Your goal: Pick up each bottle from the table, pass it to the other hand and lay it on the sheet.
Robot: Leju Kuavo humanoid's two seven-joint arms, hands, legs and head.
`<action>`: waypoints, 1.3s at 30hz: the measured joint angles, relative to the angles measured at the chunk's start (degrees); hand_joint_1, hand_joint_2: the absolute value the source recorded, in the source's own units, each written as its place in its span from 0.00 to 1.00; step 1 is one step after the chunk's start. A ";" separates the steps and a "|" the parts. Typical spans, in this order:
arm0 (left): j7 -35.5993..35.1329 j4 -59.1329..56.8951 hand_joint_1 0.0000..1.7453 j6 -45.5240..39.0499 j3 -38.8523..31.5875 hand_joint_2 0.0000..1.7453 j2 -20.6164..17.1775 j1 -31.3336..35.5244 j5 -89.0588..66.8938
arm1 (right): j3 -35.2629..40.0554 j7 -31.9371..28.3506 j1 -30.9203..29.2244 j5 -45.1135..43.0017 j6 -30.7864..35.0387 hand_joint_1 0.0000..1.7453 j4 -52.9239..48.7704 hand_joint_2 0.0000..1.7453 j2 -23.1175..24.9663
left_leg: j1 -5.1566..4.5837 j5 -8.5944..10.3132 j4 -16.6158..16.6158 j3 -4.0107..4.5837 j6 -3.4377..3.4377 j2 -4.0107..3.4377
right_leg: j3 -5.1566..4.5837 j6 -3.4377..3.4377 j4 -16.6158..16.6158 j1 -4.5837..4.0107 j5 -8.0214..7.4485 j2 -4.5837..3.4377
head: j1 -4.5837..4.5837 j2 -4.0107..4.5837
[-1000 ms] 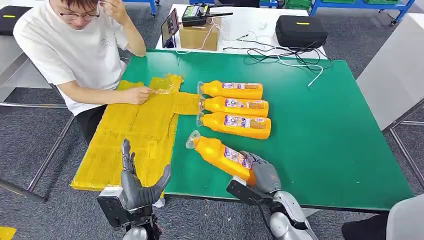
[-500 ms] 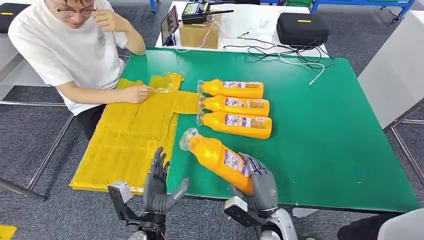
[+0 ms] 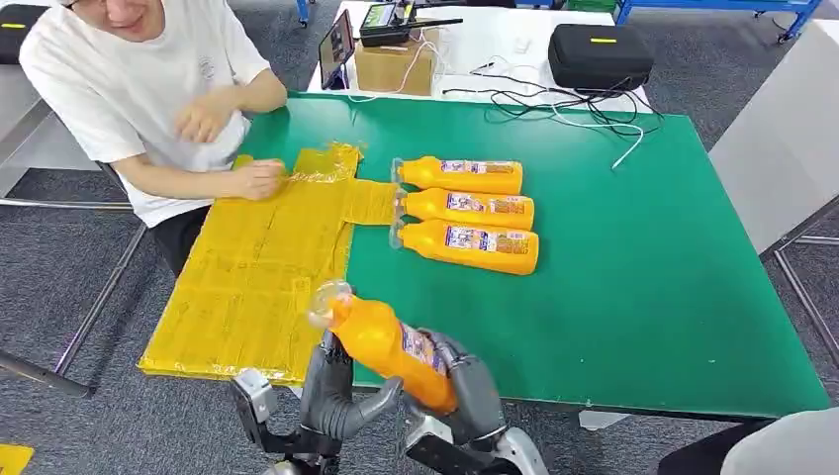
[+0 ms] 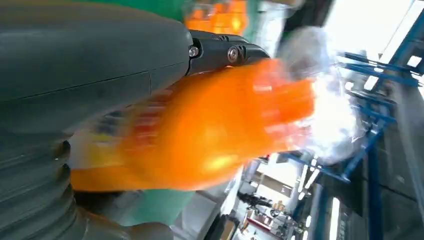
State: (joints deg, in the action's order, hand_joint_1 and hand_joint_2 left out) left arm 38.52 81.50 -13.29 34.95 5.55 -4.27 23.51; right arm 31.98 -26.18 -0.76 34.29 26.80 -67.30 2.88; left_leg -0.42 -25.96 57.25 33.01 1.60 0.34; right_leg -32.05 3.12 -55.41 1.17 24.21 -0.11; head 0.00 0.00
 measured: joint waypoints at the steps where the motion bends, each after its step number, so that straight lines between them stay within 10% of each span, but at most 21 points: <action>1: 0.37 -0.13 0.00 0.04 0.13 1.00 0.00 -0.02 -0.94 | 0.61 -0.83 -0.24 -0.23 -0.41 1.00 0.75 1.00 -0.04 | 0.01 0.00 0.00 0.00 0.00 0.03 | 0.01 0.00 0.00 0.00 0.00 0.01 | 0.02 -0.02; 22: -2.63 -1.77 0.00 8.68 -0.20 1.00 0.00 0.31 3.92 | 3.25 -4.03 -1.84 -1.35 -1.05 1.00 4.14 1.00 0.46 | 0.01 0.00 0.00 0.04 -0.01 -0.01 | 0.00 0.00 -0.01 0.00 0.00 0.00 | 0.00 -0.02; 23: -4.13 -2.03 0.27 10.97 -0.85 1.00 0.00 0.38 6.10 | 3.76 -4.82 -2.31 -1.31 -1.03 1.00 4.44 1.00 0.44 | 0.00 0.00 0.00 0.04 0.00 -0.03 | -0.01 0.00 -0.01 0.00 0.00 -0.01 | 0.02 0.00; 24: -4.31 -2.34 0.83 11.15 -1.07 1.00 0.00 0.42 6.85 | 4.37 -4.95 -2.68 -1.31 -1.03 1.00 4.64 1.00 0.44 | 0.00 0.00 0.00 0.03 0.00 0.00 | -0.01 0.00 -0.01 0.00 0.00 0.00 | 0.00 -0.02; 25: -5.75 -2.69 1.00 13.49 -1.44 1.00 0.00 0.51 8.77 | 4.70 -6.19 -2.69 -2.03 -0.50 1.00 4.66 1.00 0.42 | 0.00 0.00 0.00 0.03 -0.01 0.00 | -0.01 0.00 -0.01 0.00 0.00 0.00 | -0.02 0.00; 29: -7.26 -4.65 1.00 15.28 -1.57 1.00 0.39 1.69 10.08 | 4.72 -9.12 -1.48 -6.31 1.07 1.00 2.07 1.00 0.28 | 0.00 0.00 0.00 0.05 -0.01 0.02 | 0.00 0.00 -0.01 0.00 0.00 0.01 | 0.00 -0.02; 30: -7.39 -4.90 1.00 15.37 -1.64 1.00 0.50 1.87 10.26 | 4.70 -9.16 -1.28 -6.65 1.09 0.91 1.58 1.00 0.28 | 0.00 0.00 0.00 0.06 -0.01 0.02 | -0.01 0.00 -0.01 0.00 0.00 0.01 | 0.02 0.00; 31: -7.68 -5.25 1.00 15.76 -1.79 1.00 0.70 2.15 10.78 | 4.67 -9.34 -0.97 -7.13 1.11 0.08 0.66 1.00 0.24 | 0.00 0.00 0.00 0.06 -0.01 0.01 | -0.01 0.00 -0.01 0.00 0.00 0.00 | 0.00 0.00; 32: -7.87 -5.40 1.00 16.13 -1.88 1.00 0.81 2.39 11.22 | 4.65 -9.43 -0.84 -7.61 1.03 0.00 0.00 1.00 0.15 | 0.00 0.00 0.00 0.06 0.00 0.01 | -0.01 0.00 -0.01 0.00 0.00 0.00 | 0.00 -0.02; 33: -8.02 -5.53 1.00 16.52 -1.95 1.00 0.85 2.57 11.50 | 4.65 -9.60 -0.81 -8.08 0.81 0.00 -0.43 0.00 0.04 | 0.00 0.00 0.00 0.06 0.00 0.01 | 0.00 0.00 -0.01 0.00 0.00 0.00 | 0.00 0.00; 39: -9.03 -5.92 1.00 17.73 -3.00 1.00 1.25 2.61 14.28 | 4.61 -12.13 -0.10 -11.49 -1.18 0.00 -2.55 0.00 0.31 | 0.02 0.01 0.00 0.05 -0.01 0.10 | -0.01 0.00 -0.01 -0.01 0.00 0.03 | 0.07 -0.02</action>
State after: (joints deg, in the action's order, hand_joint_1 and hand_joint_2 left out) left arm 29.49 75.58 4.44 31.95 6.80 -1.66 37.79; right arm 36.59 -38.31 -0.86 22.80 25.62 -69.85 3.19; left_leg -0.40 -25.95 57.25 33.06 1.59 0.44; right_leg -32.05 3.12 -55.42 1.16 24.21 -0.08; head 0.07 -0.02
